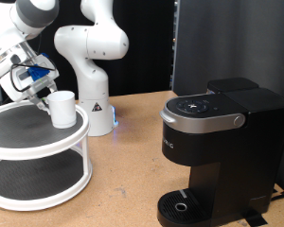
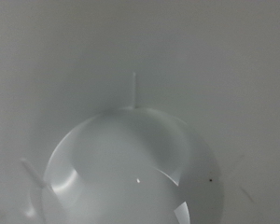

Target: Make a cup of coffee with the keurig machine

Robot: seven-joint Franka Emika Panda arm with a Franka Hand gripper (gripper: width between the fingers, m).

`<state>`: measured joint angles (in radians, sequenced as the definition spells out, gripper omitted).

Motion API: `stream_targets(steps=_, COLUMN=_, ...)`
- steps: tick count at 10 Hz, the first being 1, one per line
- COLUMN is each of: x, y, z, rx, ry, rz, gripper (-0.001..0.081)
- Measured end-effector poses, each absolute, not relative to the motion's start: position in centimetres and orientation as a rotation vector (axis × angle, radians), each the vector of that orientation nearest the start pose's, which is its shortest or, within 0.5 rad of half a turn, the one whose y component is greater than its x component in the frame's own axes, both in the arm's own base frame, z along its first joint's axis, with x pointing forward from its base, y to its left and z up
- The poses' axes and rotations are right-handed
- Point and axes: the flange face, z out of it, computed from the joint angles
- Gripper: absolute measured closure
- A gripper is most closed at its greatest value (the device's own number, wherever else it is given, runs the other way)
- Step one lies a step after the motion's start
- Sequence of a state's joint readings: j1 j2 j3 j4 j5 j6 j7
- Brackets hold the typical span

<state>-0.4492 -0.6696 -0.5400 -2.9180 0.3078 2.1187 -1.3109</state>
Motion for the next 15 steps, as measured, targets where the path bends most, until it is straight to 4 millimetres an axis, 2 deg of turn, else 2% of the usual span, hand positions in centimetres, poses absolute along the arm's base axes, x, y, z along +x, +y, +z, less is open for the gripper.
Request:
stream_targets(steps=1, x=19.9, y=-21.7, z=32.3, rx=-2.604, ry=-0.346, rz=-0.544, gripper=0.0216)
stream_targets(steps=2, x=19.9, y=-21.7, z=32.3, rx=-2.606, ry=-0.345, rz=-0.545, gripper=0.0216)
stream_targets(steps=3, x=19.9, y=-21.7, z=32.3, rx=-2.612, ry=-0.345, rz=-0.547, gripper=0.0417)
stream_targets(steps=4, x=20.0, y=-21.7, z=32.3, rx=-2.616, ry=-0.346, rz=-0.548, gripper=0.0554)
stream_targets(steps=5, x=20.0, y=-21.7, z=32.3, rx=-2.618, ry=-0.346, rz=-0.548, gripper=0.0554)
stream_targets(steps=6, x=20.0, y=-21.7, z=32.3, rx=-2.62, ry=-0.348, rz=-0.548, gripper=0.0728)
stream_targets(steps=10, x=20.9, y=-21.5, z=33.3, rx=-2.638, ry=-0.322, rz=-0.521, gripper=0.0738)
stream_targets(steps=15, x=22.1, y=-20.7, z=38.9, rx=-2.572, ry=-0.305, rz=-0.452, gripper=0.0738)
